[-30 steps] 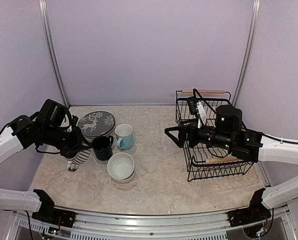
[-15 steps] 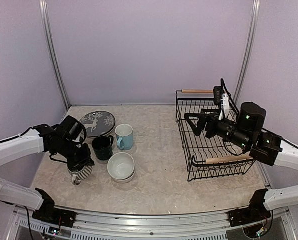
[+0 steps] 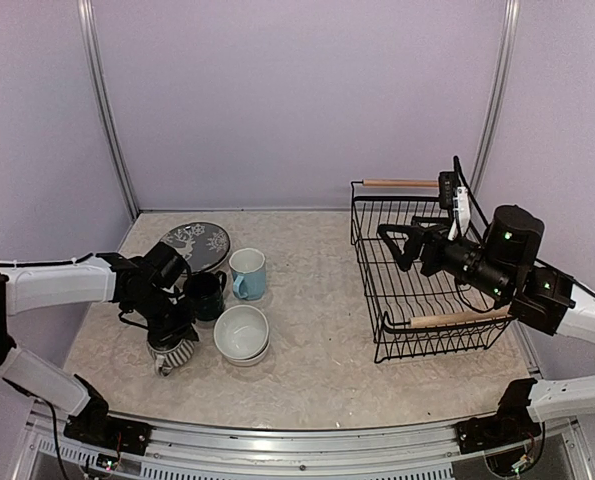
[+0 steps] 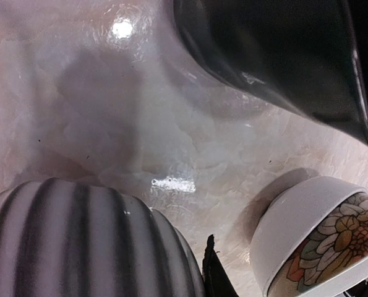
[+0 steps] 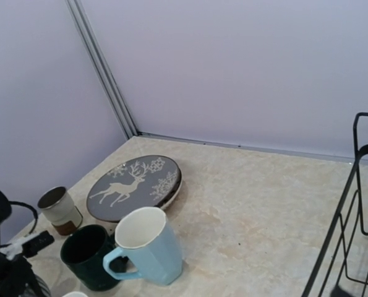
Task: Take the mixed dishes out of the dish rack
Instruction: Place the cup at the center of the board.
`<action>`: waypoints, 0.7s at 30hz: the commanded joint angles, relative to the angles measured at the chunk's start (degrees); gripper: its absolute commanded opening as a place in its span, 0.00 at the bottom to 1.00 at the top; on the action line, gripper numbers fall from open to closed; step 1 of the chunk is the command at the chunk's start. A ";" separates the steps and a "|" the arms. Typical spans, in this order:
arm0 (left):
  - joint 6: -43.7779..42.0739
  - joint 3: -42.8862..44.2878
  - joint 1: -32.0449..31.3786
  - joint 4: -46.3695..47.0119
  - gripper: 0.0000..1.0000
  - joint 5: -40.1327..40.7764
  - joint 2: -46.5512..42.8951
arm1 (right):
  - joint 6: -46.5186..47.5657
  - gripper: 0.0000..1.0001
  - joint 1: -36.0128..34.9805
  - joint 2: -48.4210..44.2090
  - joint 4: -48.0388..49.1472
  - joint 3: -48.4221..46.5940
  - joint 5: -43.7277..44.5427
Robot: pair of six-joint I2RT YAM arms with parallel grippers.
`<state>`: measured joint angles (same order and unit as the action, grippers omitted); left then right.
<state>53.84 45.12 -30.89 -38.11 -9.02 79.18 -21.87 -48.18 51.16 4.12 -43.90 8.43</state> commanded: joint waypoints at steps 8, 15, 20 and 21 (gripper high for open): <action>1.83 -0.25 -2.15 1.28 0.09 1.53 2.21 | 0.81 1.00 0.55 -2.19 -1.88 0.55 1.81; 1.27 -0.12 -3.03 -0.11 0.32 2.23 -0.41 | 0.78 1.00 0.54 -2.66 -2.10 0.58 2.47; 0.72 0.45 -2.95 -3.34 0.46 4.68 -5.33 | 1.11 1.00 0.56 -3.50 -3.71 -0.10 3.30; 0.51 0.79 -2.82 -4.23 0.48 5.24 -6.68 | 1.26 1.00 0.55 -3.78 -4.38 -0.36 3.69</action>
<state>55.11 45.06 -33.56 -38.76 -6.79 77.03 -21.65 -48.16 48.95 2.52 -43.64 10.41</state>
